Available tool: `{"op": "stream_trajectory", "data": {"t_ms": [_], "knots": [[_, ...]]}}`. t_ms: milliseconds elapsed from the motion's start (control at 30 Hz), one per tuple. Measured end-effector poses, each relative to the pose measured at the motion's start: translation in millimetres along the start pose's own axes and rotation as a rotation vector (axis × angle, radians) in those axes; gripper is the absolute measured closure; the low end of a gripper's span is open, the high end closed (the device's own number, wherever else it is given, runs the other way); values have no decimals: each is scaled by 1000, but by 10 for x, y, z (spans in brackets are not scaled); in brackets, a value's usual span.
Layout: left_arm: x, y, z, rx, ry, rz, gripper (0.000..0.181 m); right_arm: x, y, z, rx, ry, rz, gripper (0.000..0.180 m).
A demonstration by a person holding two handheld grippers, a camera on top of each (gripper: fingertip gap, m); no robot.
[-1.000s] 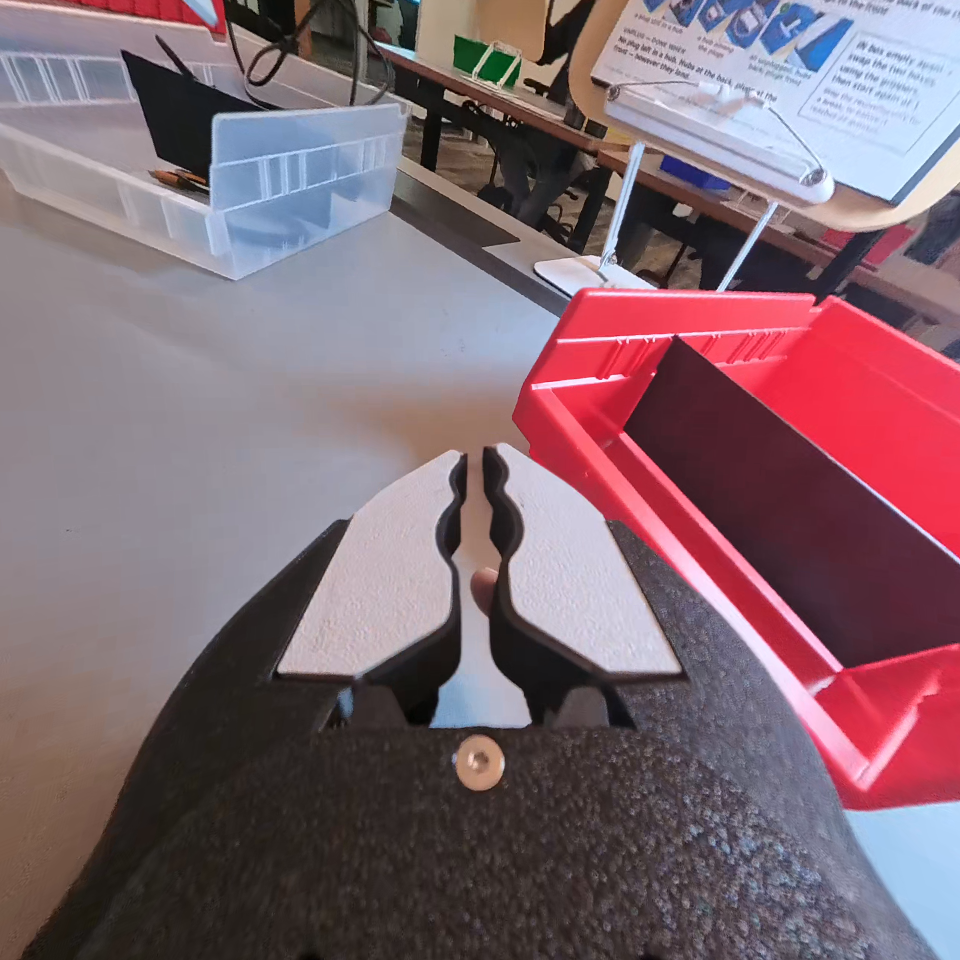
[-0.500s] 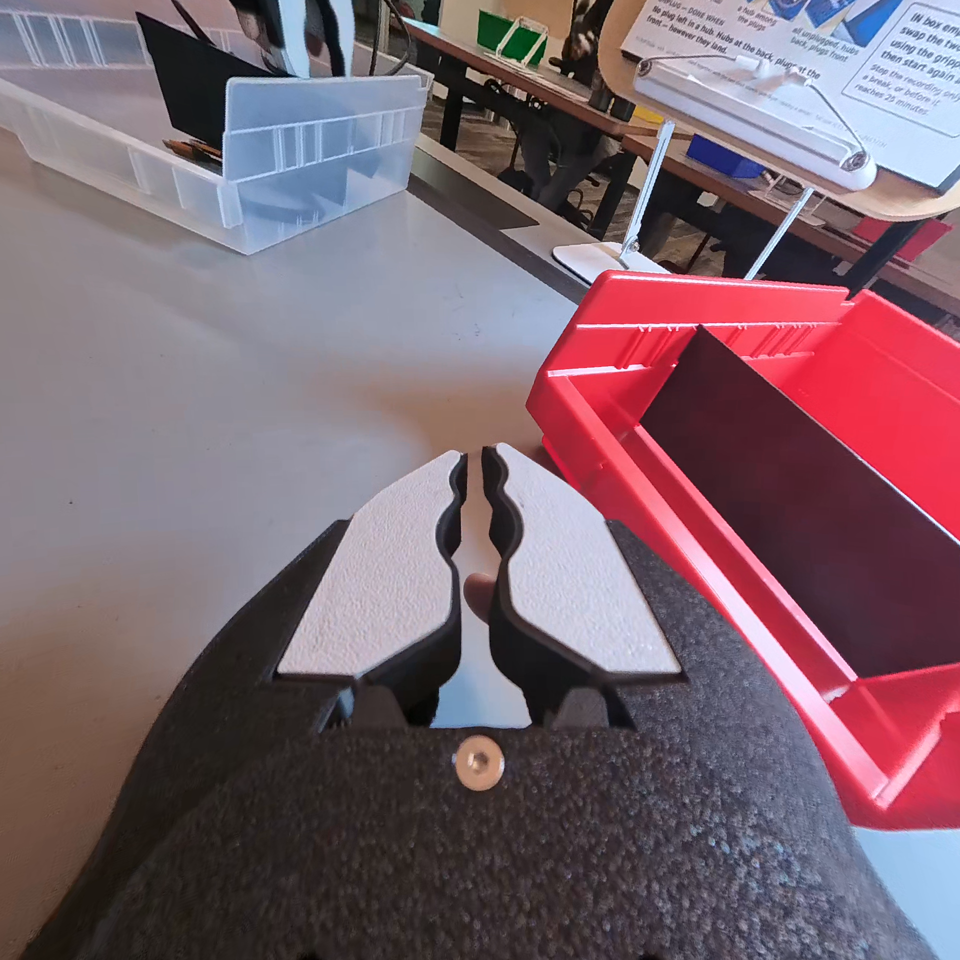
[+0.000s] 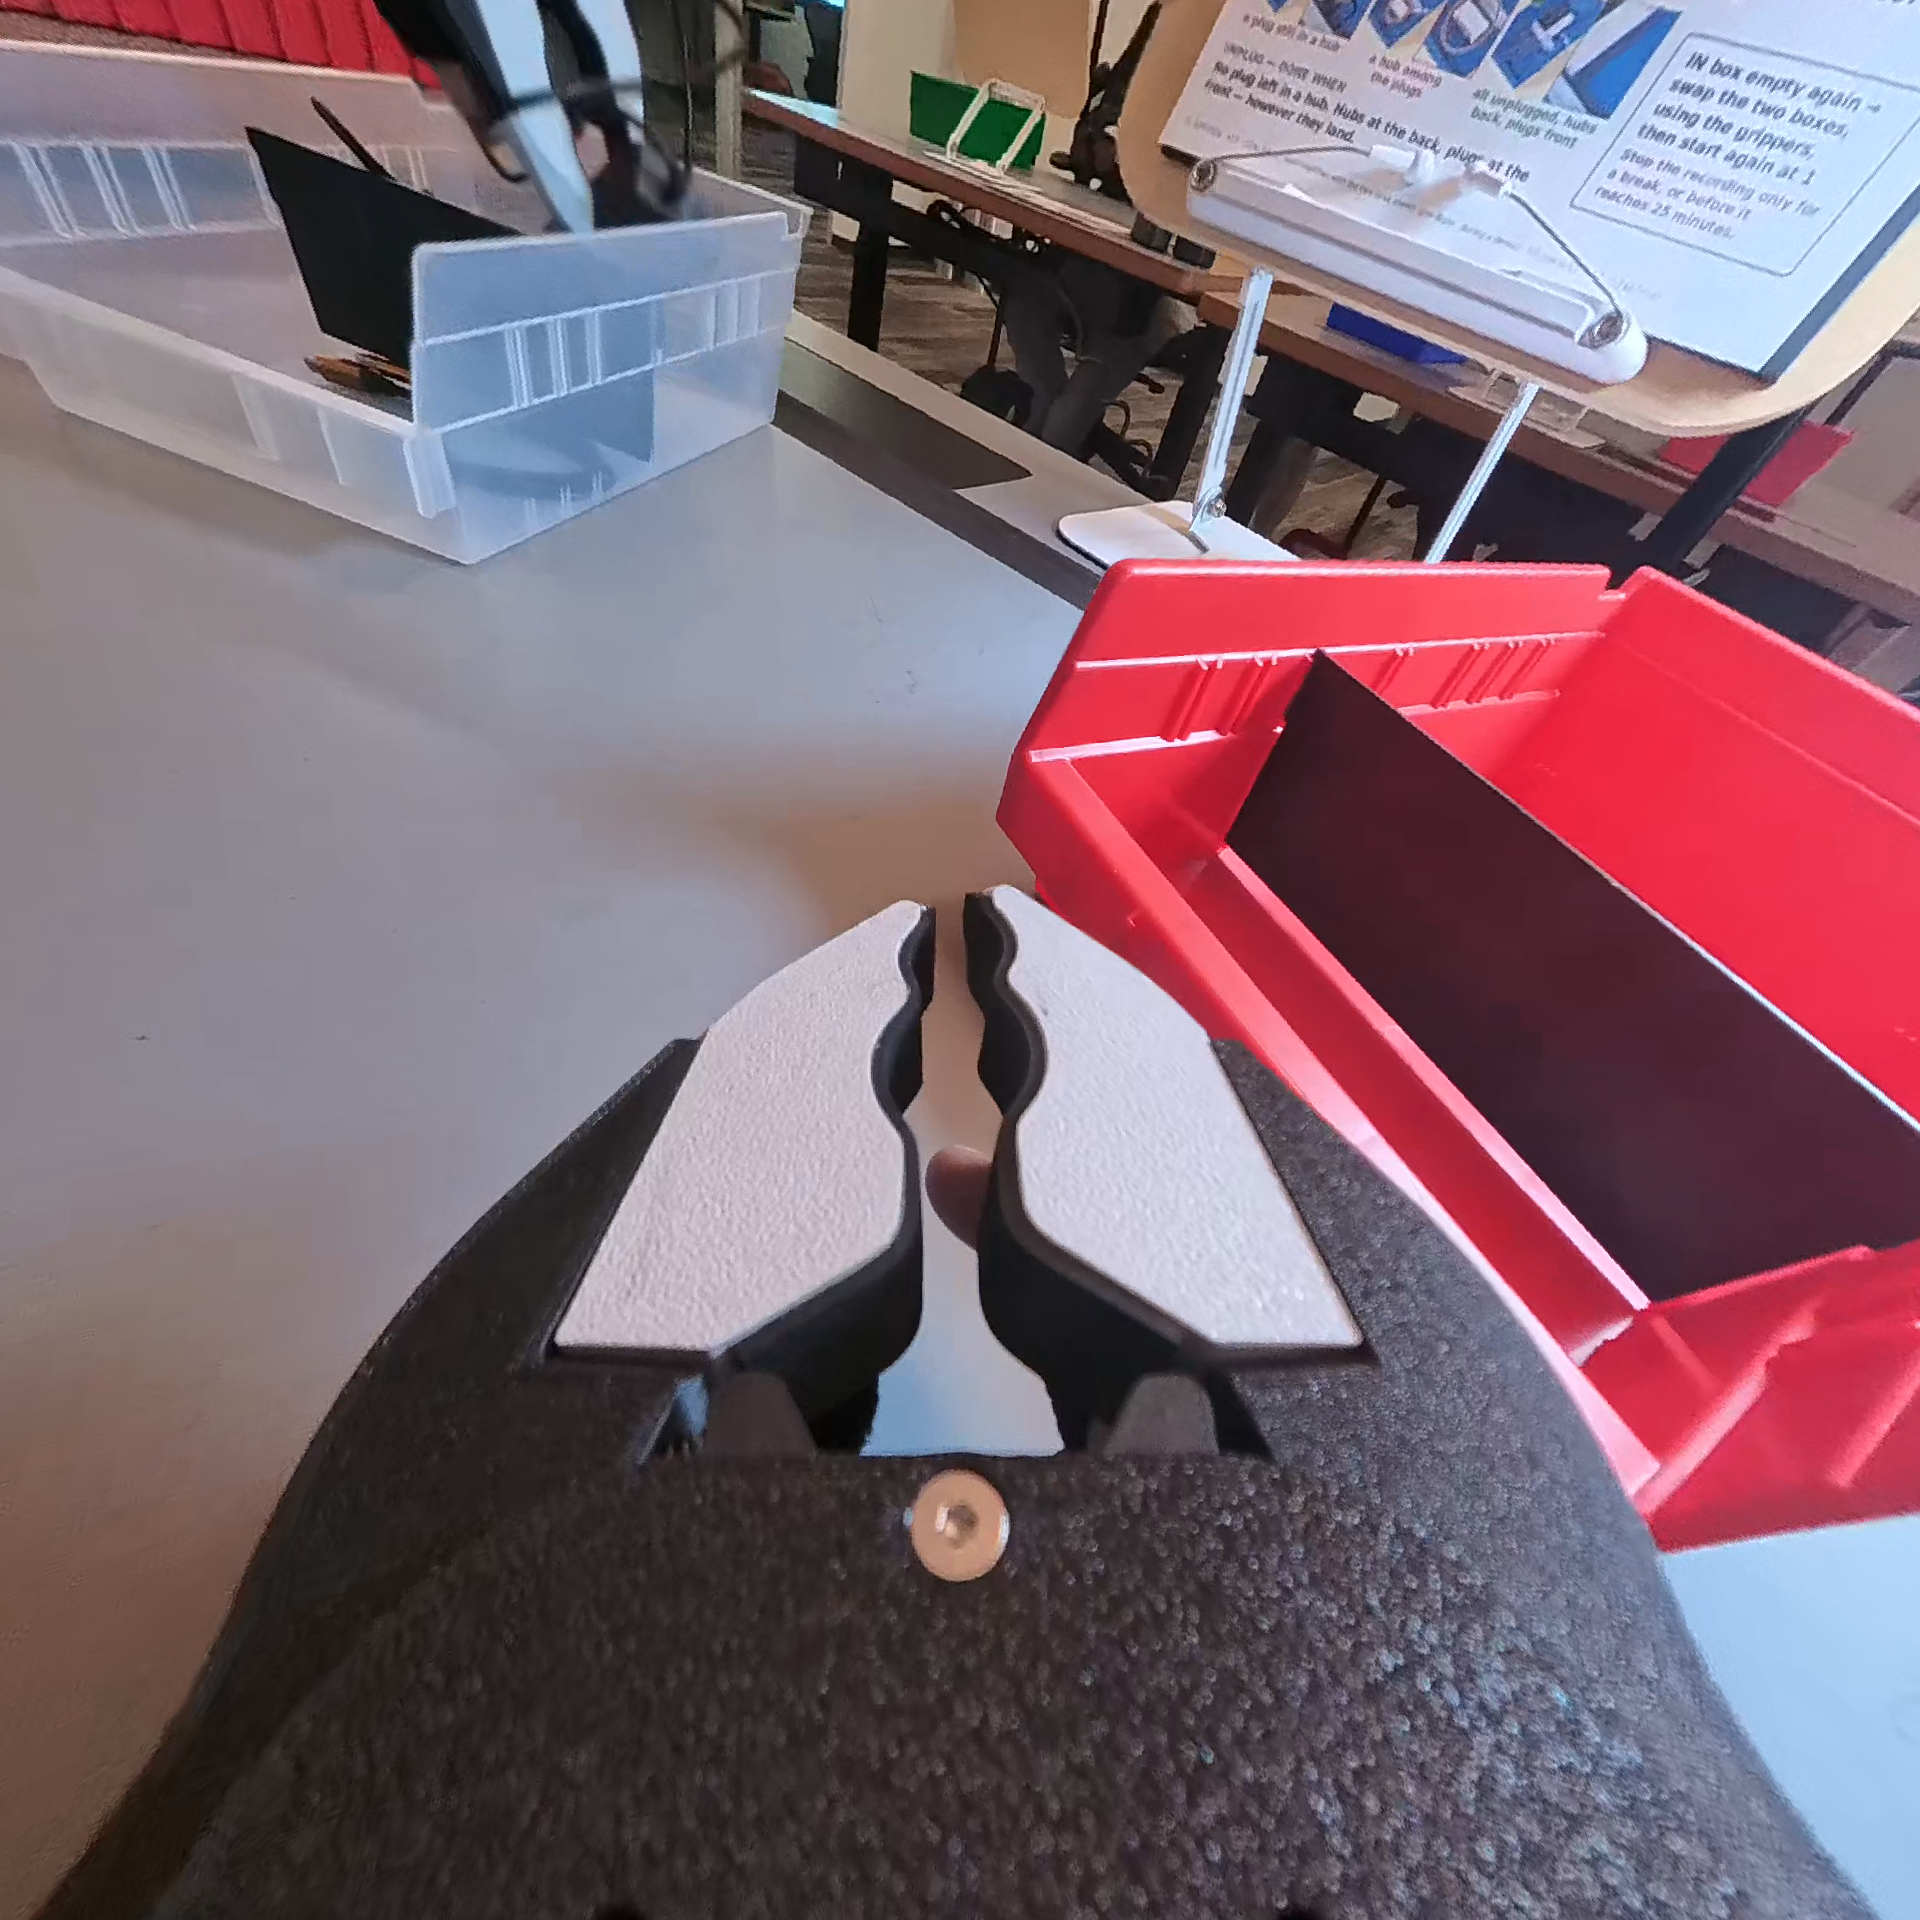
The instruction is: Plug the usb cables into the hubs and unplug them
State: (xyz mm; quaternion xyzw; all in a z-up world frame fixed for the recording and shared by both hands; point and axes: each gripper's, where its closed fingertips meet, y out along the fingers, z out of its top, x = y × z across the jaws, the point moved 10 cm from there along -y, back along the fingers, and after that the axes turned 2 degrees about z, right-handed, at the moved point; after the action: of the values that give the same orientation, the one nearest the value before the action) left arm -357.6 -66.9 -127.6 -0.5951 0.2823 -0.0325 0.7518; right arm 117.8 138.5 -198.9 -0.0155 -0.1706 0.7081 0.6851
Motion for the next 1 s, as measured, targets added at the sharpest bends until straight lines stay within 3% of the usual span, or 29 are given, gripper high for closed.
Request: {"op": "stream_trajectory", "data": {"t_ms": [33, 333, 567, 767, 833, 1000], "knots": [[-17, -131, 0, 37, -23, 19, 150, -10, -13, 9, 4, -8, -2, 174], [12, -1565, 160, 382, -115, 213, 150, -66, -69, 85, 49, -34, -7, 174], [511, -2371, 856, 444, 25, 340, 151, -183, 30, 346, 107, -94, -9, 165], [1045, -2794, 1689, 510, 149, 383, 151, -116, -68, 1027, 291, -69, -26, 155], [1228, -2852, 1941, 533, 145, 356, 150, -70, -175, 1269, 339, -38, -19, 142], [1776, -2509, 2407, 629, 126, 184, 151, -108, -427, 1633, 369, -18, 9, 117]]}}
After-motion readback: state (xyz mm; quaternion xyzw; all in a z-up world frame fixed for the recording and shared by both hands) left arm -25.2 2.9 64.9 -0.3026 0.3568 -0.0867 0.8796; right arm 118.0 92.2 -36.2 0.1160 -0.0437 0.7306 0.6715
